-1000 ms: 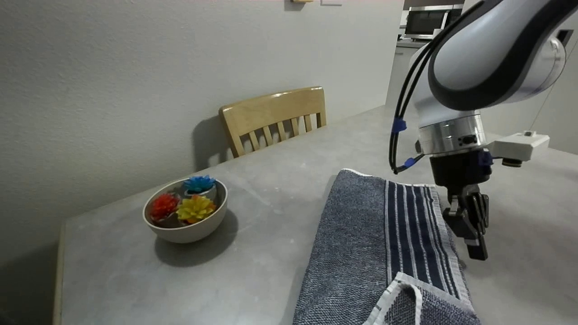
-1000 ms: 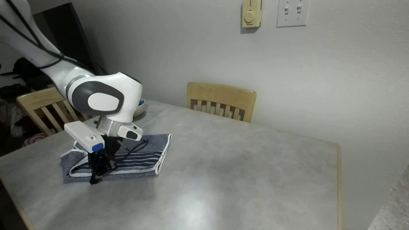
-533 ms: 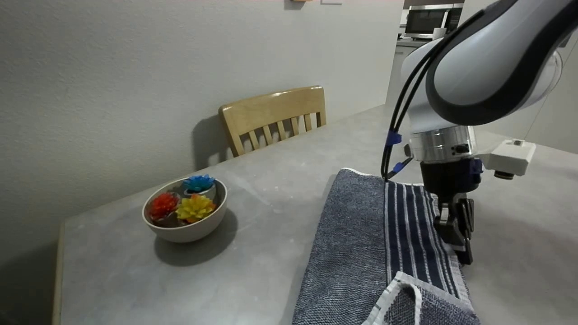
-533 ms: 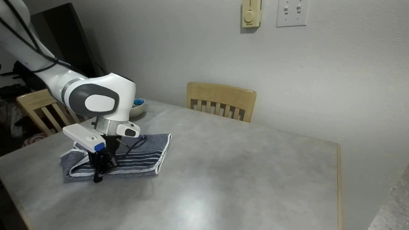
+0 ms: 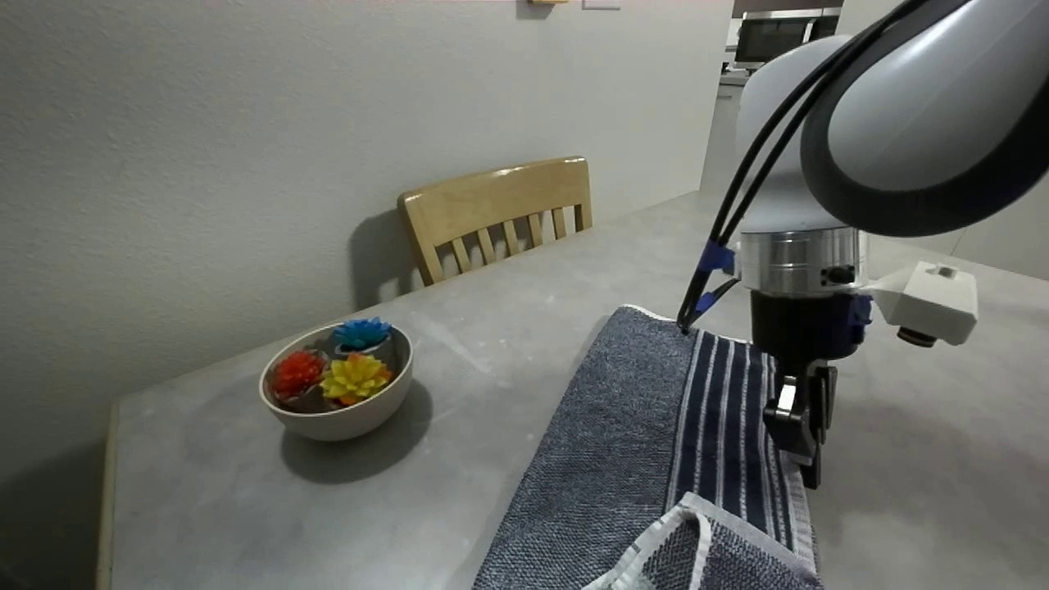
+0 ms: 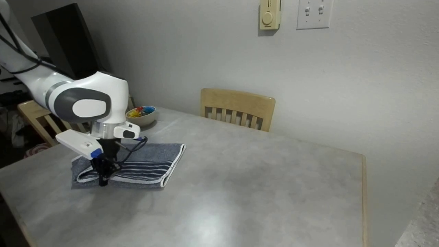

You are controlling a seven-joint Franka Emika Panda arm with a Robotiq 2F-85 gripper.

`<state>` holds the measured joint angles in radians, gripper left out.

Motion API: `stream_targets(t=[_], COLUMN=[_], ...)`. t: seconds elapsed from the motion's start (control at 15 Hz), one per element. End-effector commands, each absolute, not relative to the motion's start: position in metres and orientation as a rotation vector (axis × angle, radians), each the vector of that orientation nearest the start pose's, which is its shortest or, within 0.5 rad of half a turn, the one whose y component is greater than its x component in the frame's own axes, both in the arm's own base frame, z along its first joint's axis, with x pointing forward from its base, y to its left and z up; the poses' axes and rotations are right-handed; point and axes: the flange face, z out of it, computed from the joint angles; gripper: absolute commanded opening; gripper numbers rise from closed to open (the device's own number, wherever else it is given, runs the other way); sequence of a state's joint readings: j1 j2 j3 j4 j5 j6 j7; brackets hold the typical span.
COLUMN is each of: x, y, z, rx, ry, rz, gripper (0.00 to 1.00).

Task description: Unfold the gray towel once

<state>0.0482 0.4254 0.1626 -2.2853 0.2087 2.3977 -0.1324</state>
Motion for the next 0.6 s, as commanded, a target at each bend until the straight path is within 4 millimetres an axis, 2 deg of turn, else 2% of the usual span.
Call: stream_targets(t=[0.0, 0.33, 0.47, 0.53], x=[0.458, 0.448, 0.449, 0.451], y=[0.115, 0.121, 0.121, 0.122], z=[0.179, 0.218, 0.224, 0.223], rx=[-2.917, -2.885, -2.873, -2.87], ry=[-0.211, -0.181, -0.179, -0.181], rz=[0.383, 0.3, 0.285, 0.285], gripper=[0.0, 0.0, 0.03, 0.27])
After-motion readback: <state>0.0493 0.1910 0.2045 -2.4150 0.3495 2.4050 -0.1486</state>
